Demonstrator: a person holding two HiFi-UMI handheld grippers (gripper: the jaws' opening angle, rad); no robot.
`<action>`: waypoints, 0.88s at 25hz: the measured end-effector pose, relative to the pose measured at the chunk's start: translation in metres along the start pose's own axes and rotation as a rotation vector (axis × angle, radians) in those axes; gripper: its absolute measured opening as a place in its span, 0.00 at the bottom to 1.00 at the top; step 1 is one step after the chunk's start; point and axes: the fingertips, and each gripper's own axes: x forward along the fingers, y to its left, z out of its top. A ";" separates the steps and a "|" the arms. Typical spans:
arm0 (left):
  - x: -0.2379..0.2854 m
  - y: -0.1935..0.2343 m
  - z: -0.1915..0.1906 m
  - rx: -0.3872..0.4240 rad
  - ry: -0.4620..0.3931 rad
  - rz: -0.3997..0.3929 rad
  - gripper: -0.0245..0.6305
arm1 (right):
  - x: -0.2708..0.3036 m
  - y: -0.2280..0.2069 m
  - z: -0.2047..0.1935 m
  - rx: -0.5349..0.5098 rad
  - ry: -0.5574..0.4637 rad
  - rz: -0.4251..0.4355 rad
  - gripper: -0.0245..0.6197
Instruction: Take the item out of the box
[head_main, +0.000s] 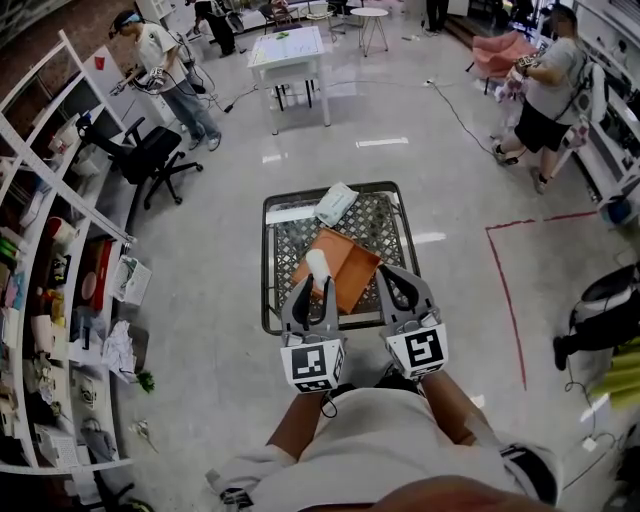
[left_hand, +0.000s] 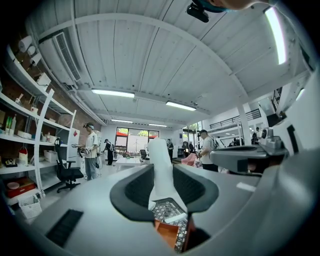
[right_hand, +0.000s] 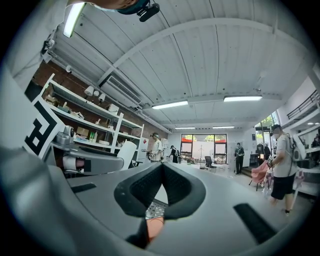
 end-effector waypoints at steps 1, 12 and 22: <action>0.000 0.001 0.000 -0.001 0.000 -0.001 0.23 | 0.000 0.001 0.000 -0.002 0.003 -0.001 0.05; 0.005 -0.005 -0.002 -0.009 0.015 -0.035 0.23 | -0.002 -0.003 0.001 -0.022 0.025 -0.031 0.05; 0.008 -0.010 -0.003 -0.011 0.017 -0.040 0.23 | -0.004 -0.006 -0.002 -0.040 0.027 -0.024 0.04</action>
